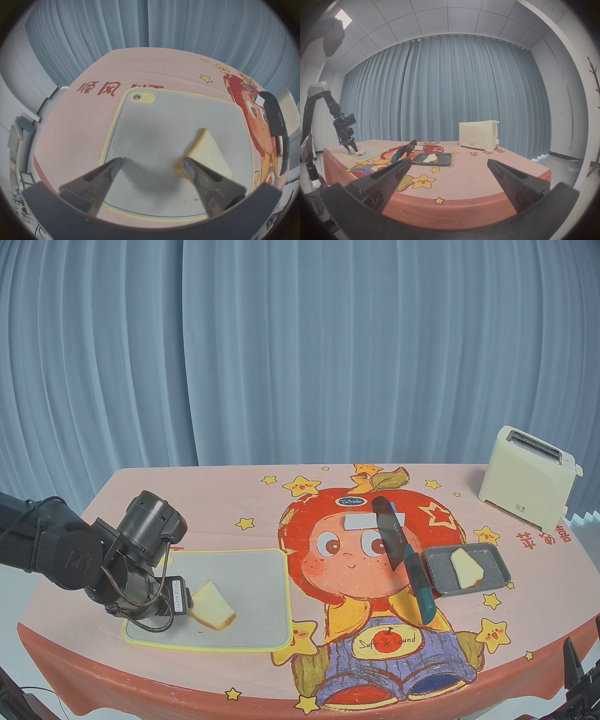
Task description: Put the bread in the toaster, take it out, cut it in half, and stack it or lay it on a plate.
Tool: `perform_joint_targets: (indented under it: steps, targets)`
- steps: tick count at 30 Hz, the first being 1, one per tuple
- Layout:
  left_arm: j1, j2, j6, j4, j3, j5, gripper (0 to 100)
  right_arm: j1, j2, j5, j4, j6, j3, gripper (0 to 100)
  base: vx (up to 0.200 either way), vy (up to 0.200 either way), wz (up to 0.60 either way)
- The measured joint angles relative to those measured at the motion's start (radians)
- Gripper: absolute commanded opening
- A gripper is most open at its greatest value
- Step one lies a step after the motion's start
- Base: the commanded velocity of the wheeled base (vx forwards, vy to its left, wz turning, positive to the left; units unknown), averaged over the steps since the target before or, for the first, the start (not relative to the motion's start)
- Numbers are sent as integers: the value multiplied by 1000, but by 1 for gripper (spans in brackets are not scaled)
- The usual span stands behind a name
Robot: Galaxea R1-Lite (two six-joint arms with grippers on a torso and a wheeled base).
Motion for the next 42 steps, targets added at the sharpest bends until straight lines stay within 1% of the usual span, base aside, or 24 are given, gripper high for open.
perform_joint_targets:
  steps: [16,21,23,27,30,36,42]
  targets:
    - [-2,-23,4,1,-1,1,0,0,0,0,0,0,0,100,0,0,0]
    - [-4,-65,7,1,-4,1,0,0,0,0,0,0,0,100,0,0,0]
    - [-5,-92,13,2,-7,1,0,0,0,0,0,0,0,100,0,0,0]
    - [-6,-156,40,2,-16,1,0,0,0,0,0,0,0,100,0,0,0]
    - [-7,-201,51,0,-19,0,0,0,0,0,0,0,0,100,0,0,0]
    - [-10,-276,58,1,-11,-16,0,0,0,0,0,0,0,100,0,0,0]
    - [-15,-311,64,-8,17,-23,0,0,0,0,0,0,0,100,0,0,0]
